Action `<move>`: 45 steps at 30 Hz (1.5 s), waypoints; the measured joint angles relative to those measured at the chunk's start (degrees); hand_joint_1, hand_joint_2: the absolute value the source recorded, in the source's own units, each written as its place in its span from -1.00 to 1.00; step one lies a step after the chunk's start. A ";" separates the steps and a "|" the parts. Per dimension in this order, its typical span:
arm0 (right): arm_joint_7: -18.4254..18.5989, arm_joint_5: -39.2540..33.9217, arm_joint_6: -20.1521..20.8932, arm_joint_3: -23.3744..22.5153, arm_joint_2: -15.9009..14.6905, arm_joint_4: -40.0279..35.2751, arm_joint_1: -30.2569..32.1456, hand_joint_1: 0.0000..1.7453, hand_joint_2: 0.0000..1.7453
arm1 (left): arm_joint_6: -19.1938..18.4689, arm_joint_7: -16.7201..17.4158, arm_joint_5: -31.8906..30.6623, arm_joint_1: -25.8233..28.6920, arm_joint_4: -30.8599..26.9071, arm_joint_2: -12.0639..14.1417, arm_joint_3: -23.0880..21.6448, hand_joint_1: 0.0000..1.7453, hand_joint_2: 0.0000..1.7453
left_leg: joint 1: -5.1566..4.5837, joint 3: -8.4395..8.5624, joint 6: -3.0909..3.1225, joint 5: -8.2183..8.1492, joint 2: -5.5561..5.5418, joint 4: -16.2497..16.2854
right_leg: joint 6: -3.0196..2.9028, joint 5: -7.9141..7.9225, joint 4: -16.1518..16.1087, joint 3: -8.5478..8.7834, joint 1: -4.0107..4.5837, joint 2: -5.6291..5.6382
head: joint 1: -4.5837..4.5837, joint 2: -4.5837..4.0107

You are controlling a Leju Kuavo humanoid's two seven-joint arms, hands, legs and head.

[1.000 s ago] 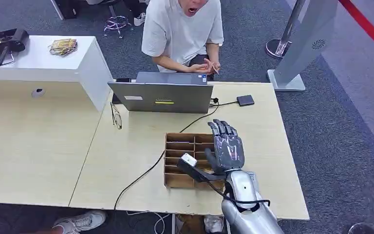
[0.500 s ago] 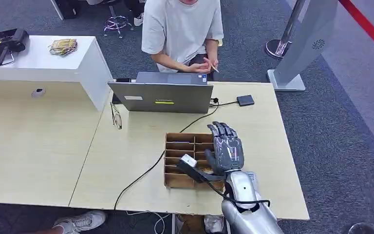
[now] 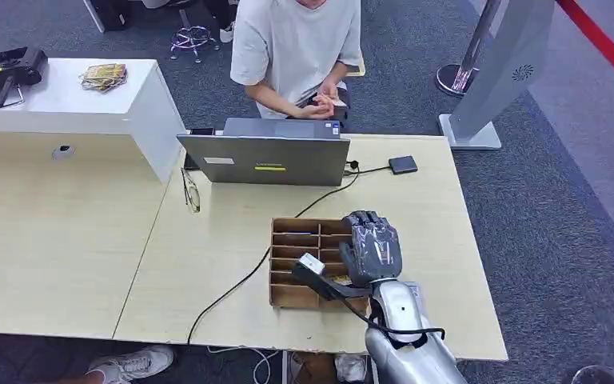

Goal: Pass the card to the sensor for recognition and then transmit it.

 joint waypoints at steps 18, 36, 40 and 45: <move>-1.09 -0.33 -0.96 -0.02 -0.09 0.09 0.00 0.94 1.00 | 0.00 0.00 0.06 0.00 0.00 0.00 0.02 -1.00 -1.00 | 0.00 0.00 0.00 0.00 0.00 0.00 | 0.00 0.00 0.00 0.00 0.00 0.00 | 0.00 0.00; -5.53 -0.85 -7.78 0.04 -0.09 -5.51 1.45 1.00 1.00 | 0.02 -0.15 0.59 0.04 0.00 0.00 0.07 -1.00 -1.00 | 0.00 0.00 0.00 0.00 0.00 0.00 | 0.00 0.00 0.00 0.00 0.00 0.00 | 0.00 0.00; -6.38 -1.05 -8.68 0.24 -0.09 -8.77 2.12 1.00 1.00 | 0.07 -0.17 0.68 0.06 0.00 0.00 0.11 -1.00 -1.00 | 0.00 0.00 0.00 0.00 0.00 0.00 | 0.00 0.00 0.00 0.00 0.00 0.00 | -0.02 0.00; -6.91 -1.36 -9.18 1.07 -0.07 -12.30 2.41 1.00 1.00 | -0.11 -0.17 0.85 0.04 0.00 0.00 0.11 -1.00 -1.00 | 0.00 0.00 0.00 0.00 0.00 0.00 | 0.00 0.00 0.00 0.00 0.00 0.00 | 0.00 0.00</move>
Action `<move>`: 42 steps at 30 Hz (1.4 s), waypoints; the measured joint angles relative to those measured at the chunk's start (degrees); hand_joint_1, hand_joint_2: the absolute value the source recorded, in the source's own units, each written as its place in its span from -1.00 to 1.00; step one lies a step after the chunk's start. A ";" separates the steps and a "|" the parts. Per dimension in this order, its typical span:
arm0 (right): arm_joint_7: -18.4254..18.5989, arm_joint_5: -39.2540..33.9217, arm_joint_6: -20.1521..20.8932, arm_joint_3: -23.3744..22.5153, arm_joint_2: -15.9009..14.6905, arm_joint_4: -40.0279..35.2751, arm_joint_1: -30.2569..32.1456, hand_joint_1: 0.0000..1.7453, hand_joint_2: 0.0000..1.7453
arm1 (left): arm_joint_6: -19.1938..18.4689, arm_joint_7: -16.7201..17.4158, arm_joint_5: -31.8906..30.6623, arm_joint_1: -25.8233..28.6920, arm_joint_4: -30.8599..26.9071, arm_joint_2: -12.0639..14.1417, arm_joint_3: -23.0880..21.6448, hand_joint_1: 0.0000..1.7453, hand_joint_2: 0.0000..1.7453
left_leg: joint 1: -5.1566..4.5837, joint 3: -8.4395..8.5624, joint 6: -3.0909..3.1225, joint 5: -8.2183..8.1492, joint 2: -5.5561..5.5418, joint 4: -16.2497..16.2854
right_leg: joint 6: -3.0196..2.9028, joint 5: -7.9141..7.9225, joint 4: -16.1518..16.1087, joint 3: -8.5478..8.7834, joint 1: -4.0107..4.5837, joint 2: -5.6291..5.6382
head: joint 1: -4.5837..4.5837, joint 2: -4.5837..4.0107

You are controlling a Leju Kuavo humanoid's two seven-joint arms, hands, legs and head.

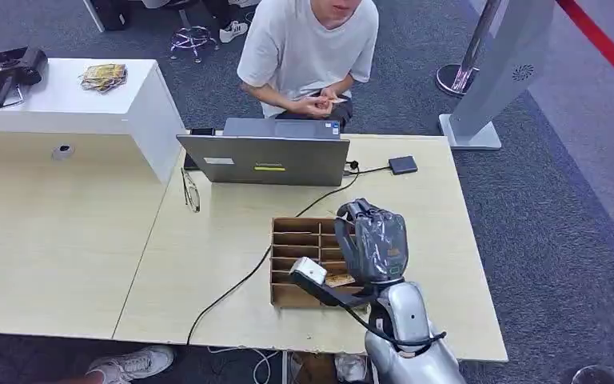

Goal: Pass the card to the sensor for recognition and then transmit it.

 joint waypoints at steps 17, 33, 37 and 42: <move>-0.20 -2.42 0.00 2.23 0.98 -3.22 -2.33 1.00 1.00 | -0.48 0.00 -0.55 -0.02 0.00 0.00 -0.07 -1.00 -1.00 | 0.00 0.00 0.00 0.00 0.00 0.00 | 0.00 0.00 0.00 0.01 0.00 0.00 | 0.00 0.00; 0.79 -3.19 1.68 2.23 3.74 -1.36 -9.05 1.00 1.00 | -0.98 0.00 -1.99 -0.16 0.00 0.00 -1.27 -1.00 -1.00 | 0.00 -0.01 0.00 0.01 -0.01 0.00 | 0.00 0.00 0.01 0.01 0.00 -0.01 | 0.00 0.00; 1.16 -3.19 2.60 2.28 4.79 -0.33 -10.46 1.00 1.00 | -1.64 0.24 -2.36 -0.27 0.00 0.00 -1.64 -1.00 -1.00 | 0.00 -0.01 0.00 0.01 0.00 0.00 | 0.00 0.00 0.01 0.00 0.00 0.00 | 0.00 0.00; 1.42 -3.21 2.73 2.45 5.95 0.83 -11.71 1.00 1.00 | -1.84 0.50 -2.40 -0.33 0.00 -0.02 -2.05 -1.00 -1.00 | 0.01 -0.01 0.00 0.01 -0.01 0.00 | 0.00 0.00 0.01 0.00 0.01 0.00 | 0.00 0.00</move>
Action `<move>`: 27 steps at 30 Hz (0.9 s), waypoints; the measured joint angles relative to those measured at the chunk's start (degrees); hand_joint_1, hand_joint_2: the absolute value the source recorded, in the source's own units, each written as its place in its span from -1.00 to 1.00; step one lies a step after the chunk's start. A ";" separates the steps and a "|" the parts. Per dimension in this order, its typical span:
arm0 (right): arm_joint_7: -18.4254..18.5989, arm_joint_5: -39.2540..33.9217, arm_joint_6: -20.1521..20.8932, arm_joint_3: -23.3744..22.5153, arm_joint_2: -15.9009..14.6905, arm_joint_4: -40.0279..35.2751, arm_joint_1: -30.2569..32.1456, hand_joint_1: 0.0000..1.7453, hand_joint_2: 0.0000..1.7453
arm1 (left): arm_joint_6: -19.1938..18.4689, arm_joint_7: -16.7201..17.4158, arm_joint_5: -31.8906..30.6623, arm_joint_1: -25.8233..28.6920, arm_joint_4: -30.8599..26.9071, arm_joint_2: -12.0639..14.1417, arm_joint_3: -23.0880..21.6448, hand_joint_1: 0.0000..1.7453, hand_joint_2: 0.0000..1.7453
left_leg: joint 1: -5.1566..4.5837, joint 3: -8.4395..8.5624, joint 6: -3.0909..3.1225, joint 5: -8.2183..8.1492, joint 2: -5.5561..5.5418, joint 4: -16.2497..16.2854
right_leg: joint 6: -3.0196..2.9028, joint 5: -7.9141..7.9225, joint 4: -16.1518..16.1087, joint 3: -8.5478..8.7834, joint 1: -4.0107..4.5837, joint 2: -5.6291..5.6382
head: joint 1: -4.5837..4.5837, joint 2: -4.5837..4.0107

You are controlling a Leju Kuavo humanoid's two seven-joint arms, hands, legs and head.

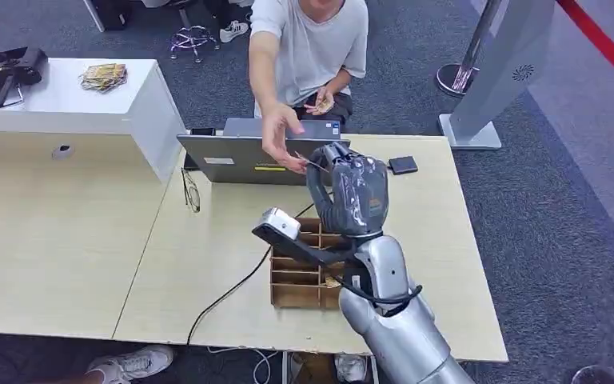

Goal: Pass the card to the sensor for recognition and then transmit it.

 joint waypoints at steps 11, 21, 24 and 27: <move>0.22 -0.33 1.33 1.77 1.38 1.66 -1.19 0.98 1.00 | -0.28 0.46 -0.07 -0.10 0.00 0.00 -0.52 -1.00 -1.00 | 0.00 0.00 0.00 0.00 0.00 0.00 | 0.00 0.00 0.00 0.00 0.00 0.00 | 0.00 0.00; 1.12 -2.84 4.42 2.71 1.99 2.99 -2.33 -1.00 1.00 | -0.28 0.48 0.02 -0.11 0.00 0.00 -0.59 -1.00 -1.00 | 0.00 0.00 0.00 0.00 0.00 0.00 | 0.00 0.00 0.00 0.00 0.00 0.00 | 0.00 0.00; 1.14 -3.06 4.70 2.78 1.99 3.32 -2.43 -1.00 -1.00 | -0.28 0.48 0.13 -0.10 0.00 0.00 -0.59 -1.00 -1.00 | 0.00 0.00 0.00 0.00 0.00 0.00 | 0.00 0.00 0.00 0.00 0.00 0.00 | 0.00 0.00; 1.12 -3.74 4.61 2.84 1.99 3.30 -2.42 -1.00 -1.00 | -0.22 0.48 0.33 -0.11 0.00 0.00 -0.59 -1.00 -1.00 | 0.00 0.00 0.00 0.00 0.00 0.00 | 0.00 0.00 0.00 0.00 0.00 0.00 | 0.00 0.00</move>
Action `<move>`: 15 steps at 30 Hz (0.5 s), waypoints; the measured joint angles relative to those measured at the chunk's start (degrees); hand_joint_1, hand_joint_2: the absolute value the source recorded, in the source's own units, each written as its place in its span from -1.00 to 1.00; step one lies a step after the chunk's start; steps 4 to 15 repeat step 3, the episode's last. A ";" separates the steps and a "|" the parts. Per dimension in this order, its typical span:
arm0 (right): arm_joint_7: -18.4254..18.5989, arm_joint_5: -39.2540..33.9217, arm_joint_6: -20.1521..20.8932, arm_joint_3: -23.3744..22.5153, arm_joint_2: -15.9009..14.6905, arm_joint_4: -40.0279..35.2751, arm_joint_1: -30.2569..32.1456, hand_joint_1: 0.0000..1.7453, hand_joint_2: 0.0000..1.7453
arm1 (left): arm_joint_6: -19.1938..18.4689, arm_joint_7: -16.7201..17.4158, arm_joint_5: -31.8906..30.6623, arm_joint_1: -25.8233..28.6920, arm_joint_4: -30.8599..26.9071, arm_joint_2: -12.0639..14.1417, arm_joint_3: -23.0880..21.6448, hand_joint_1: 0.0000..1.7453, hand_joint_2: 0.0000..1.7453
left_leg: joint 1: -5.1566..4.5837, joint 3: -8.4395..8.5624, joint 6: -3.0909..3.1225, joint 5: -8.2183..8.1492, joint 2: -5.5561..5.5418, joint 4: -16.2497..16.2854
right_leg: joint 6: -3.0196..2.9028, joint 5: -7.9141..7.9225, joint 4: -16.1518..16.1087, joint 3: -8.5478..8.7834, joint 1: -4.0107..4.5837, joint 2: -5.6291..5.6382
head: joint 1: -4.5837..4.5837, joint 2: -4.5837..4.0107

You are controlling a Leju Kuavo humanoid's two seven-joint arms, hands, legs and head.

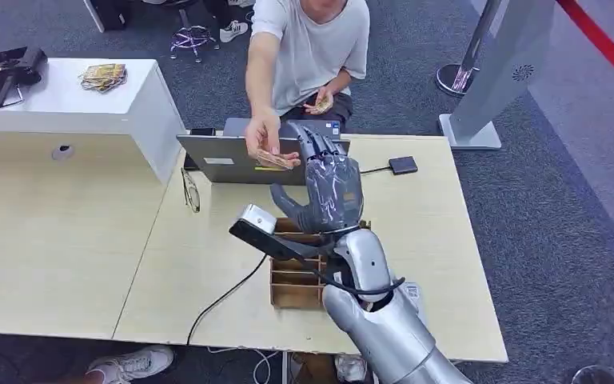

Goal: Pass the card to the sensor for recognition and then transmit it.

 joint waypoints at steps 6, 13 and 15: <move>-0.46 -1.65 -0.02 0.04 0.00 -0.24 0.08 -1.00 -1.00 | 0.24 0.00 0.35 0.01 0.00 0.00 0.02 -1.00 -1.00 | 0.00 0.00 0.00 0.00 0.00 0.00 | 0.00 0.00 0.00 0.00 0.00 0.00 | 0.00 0.00; -0.46 -1.65 -0.02 0.04 0.00 -0.24 0.08 -1.00 -1.00 | 0.24 0.00 0.35 0.01 0.00 0.00 0.02 -1.00 -1.00 | 0.00 0.00 0.00 0.00 0.00 0.00 | 0.00 0.00 0.00 0.00 0.00 0.00 | 0.00 0.00; -0.46 -1.65 -0.02 0.04 0.00 -0.24 0.08 -1.00 -1.00 | 0.24 0.00 0.35 0.01 0.00 0.00 0.02 -1.00 -1.00 | 0.00 0.00 0.00 0.00 0.00 0.00 | 0.00 0.00 0.00 0.00 0.00 0.00 | 0.00 0.00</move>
